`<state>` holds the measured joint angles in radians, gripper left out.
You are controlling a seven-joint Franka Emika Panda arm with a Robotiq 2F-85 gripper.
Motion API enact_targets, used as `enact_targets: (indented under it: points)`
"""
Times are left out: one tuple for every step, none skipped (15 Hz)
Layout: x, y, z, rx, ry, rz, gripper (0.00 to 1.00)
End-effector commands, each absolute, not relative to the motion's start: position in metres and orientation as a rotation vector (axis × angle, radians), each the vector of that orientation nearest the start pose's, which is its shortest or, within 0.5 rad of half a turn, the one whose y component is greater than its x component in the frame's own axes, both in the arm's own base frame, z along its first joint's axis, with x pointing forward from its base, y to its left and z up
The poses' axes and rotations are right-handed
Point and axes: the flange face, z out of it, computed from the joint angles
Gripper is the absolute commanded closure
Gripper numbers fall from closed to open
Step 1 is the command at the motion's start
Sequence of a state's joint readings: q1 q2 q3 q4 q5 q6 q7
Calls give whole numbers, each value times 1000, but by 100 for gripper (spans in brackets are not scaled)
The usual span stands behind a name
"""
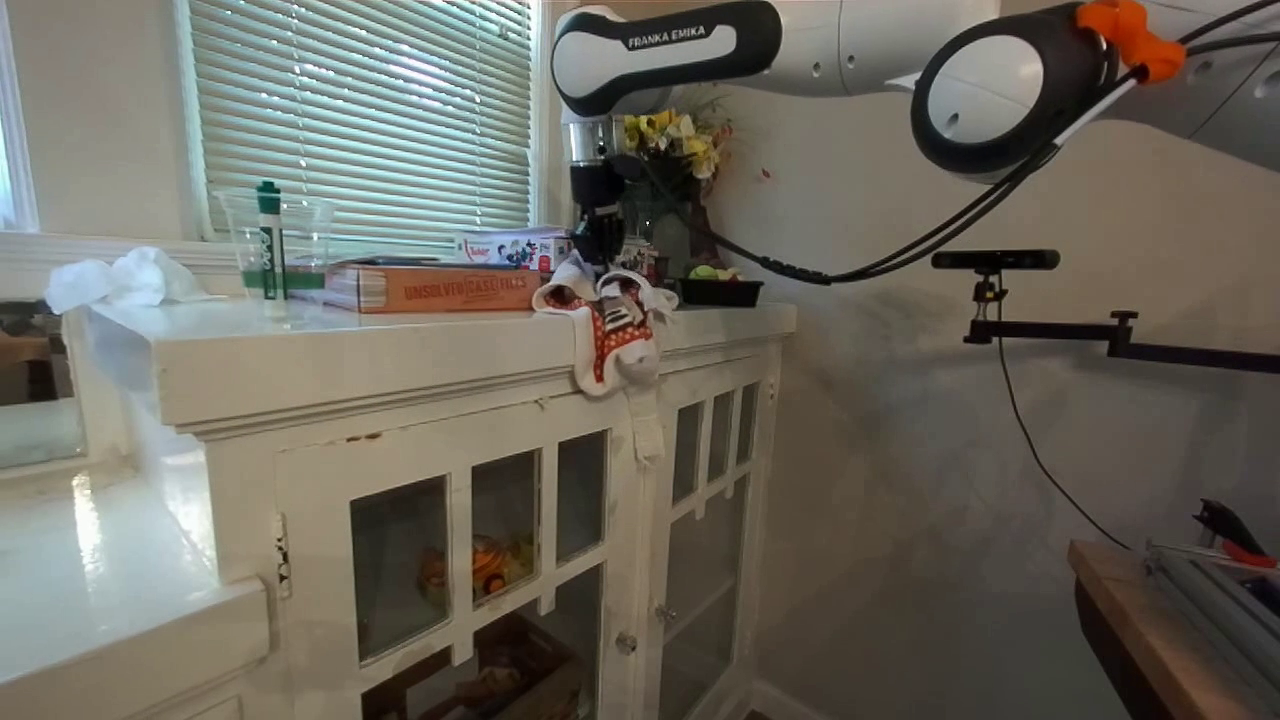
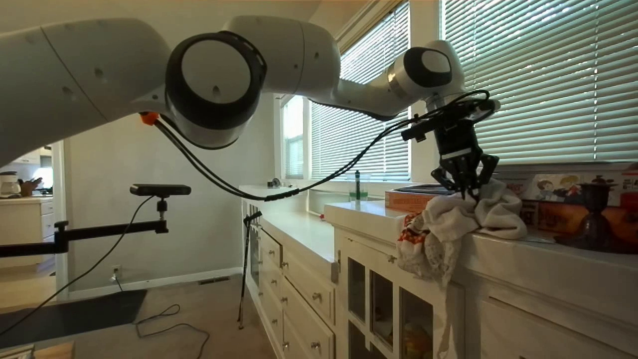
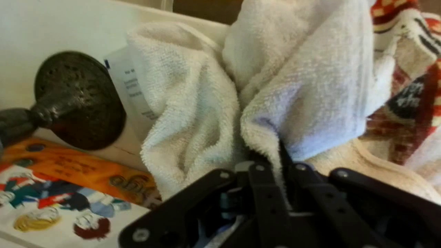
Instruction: Use the tea towel to wipe the cabinet top
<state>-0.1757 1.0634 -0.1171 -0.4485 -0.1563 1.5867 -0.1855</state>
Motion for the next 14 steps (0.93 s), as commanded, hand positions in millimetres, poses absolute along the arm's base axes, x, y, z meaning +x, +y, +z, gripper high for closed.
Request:
enact_targets:
  points:
    - [781, -131, 425, -3387, -256, -70, 98]
    - [785, -110, 425, -3375, -347, -73, 98]
    - [788, -89, 425, -3362, -436, -75, 98]
    - [790, -66, 425, -3343, -527, -79, 98]
    - [792, -44, 424, -3325, -616, -81, 98]
    - [793, -21, 423, -3302, -702, -83, 98]
    - [793, 2, 422, -3274, -788, -88, 98]
    - [793, 26, 421, -3241, -871, -95, 98]
    - [793, 49, 420, -3212, -947, -103, 98]
    - [791, 70, 419, -3191, -996, -106, 98]
    - [790, 85, 417, -3183, -1010, -102, 98]
    - [789, 90, 414, -3188, -981, -92, 98]
    - [789, 83, 412, -3203, -924, -78, 98]
    - [789, 76, 412, -3223, -870, -68, 98]
